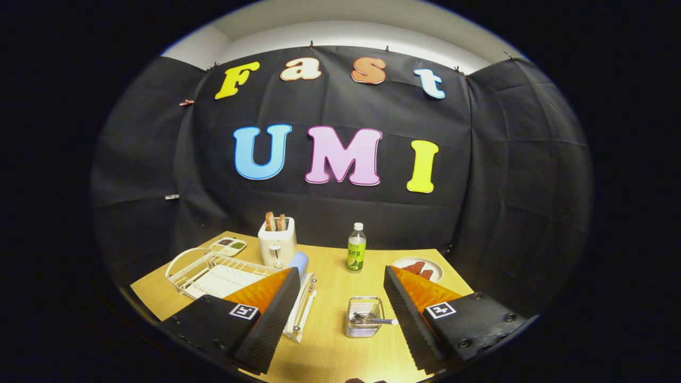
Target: Take the plate from the dish rack, then take the spoon from the basket and place it into the plate.
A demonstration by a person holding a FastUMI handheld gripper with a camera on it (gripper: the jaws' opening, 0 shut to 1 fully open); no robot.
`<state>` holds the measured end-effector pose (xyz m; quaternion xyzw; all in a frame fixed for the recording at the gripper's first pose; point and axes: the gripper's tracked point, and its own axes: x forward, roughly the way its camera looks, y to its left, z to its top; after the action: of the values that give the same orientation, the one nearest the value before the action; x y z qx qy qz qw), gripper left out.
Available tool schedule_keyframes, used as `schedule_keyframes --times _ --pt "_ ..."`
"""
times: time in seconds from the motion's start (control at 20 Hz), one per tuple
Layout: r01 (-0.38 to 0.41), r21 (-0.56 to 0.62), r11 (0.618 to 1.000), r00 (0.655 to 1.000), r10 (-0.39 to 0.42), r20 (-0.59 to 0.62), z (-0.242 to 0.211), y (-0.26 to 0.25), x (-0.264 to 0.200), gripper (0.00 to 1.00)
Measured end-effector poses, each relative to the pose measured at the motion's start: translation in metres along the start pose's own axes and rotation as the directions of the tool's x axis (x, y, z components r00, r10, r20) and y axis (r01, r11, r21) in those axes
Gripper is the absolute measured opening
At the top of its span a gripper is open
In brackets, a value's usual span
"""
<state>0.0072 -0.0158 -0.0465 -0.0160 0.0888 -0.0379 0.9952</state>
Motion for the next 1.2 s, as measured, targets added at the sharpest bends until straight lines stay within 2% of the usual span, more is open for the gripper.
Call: schedule_keyframes --times 0.1,0.3,0.5,0.65,0.85,0.95,1.15,1.2 --pt "-0.004 -0.001 1.000 1.000 0.003 -0.030 -0.002 0.000 0.009 0.98" --pt "-0.071 0.007 0.997 0.992 0.072 -0.105 -0.004 0.023 0.043 0.98" --pt "-0.123 0.006 0.992 0.970 0.121 -0.212 -0.017 0.056 0.084 0.98" --pt "-0.134 -0.009 0.991 0.953 0.126 -0.275 -0.030 0.074 0.112 0.95" --pt "-0.100 -0.004 0.995 0.909 0.090 -0.408 -0.066 0.080 0.138 0.85" --pt "-0.072 0.029 0.997 0.886 0.077 -0.457 -0.080 0.082 0.146 0.78" --pt "-0.028 0.096 0.995 0.829 0.077 -0.553 -0.103 0.092 0.155 0.74" --pt "-0.021 0.113 0.993 0.819 0.082 -0.569 -0.107 0.096 0.159 0.69"
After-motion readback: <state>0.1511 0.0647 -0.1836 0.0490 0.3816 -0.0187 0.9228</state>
